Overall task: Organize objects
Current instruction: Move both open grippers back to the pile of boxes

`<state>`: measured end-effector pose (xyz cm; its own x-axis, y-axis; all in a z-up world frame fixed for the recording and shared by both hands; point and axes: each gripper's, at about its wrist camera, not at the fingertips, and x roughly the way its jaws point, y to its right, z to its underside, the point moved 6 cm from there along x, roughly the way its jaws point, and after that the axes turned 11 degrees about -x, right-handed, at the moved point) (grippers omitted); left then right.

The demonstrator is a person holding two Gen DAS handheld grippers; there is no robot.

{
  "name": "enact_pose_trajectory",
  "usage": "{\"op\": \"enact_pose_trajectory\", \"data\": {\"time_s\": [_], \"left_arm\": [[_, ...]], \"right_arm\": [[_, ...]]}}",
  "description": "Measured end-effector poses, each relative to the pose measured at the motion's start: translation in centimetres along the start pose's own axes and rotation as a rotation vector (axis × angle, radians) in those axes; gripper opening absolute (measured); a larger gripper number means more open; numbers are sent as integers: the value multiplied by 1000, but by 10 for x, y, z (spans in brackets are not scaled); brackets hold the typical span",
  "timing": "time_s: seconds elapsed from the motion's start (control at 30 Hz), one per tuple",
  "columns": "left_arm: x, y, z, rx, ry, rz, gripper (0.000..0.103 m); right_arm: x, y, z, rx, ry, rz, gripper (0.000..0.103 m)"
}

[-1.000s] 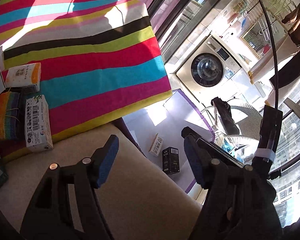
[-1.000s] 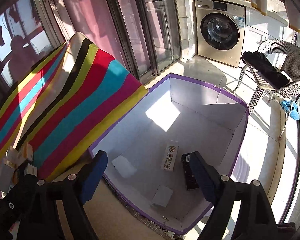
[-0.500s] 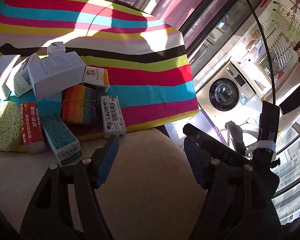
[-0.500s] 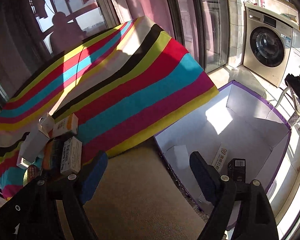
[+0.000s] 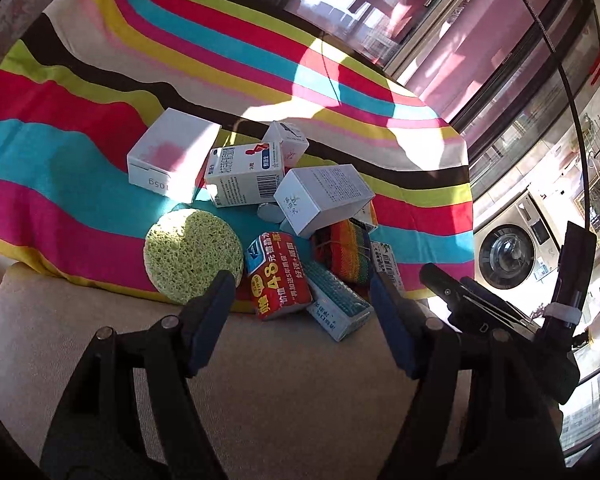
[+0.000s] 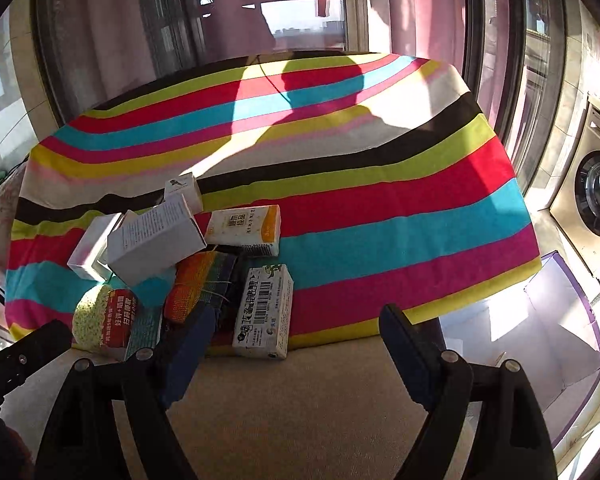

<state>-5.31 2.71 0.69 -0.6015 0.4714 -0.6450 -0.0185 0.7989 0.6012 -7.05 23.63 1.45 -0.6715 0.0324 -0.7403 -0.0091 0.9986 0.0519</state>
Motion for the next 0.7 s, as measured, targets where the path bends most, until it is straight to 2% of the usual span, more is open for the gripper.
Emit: {"op": "enact_pose_trajectory", "data": {"time_s": [0.43, 0.7], "left_arm": [[-3, -28, -17, -22, 8, -29, 76], [-1, -34, -20, -30, 1, -29, 78]], "right_arm": [[20, -53, -21, -108, -36, -6, 87], [31, -67, -26, -133, -60, 0, 87]]}}
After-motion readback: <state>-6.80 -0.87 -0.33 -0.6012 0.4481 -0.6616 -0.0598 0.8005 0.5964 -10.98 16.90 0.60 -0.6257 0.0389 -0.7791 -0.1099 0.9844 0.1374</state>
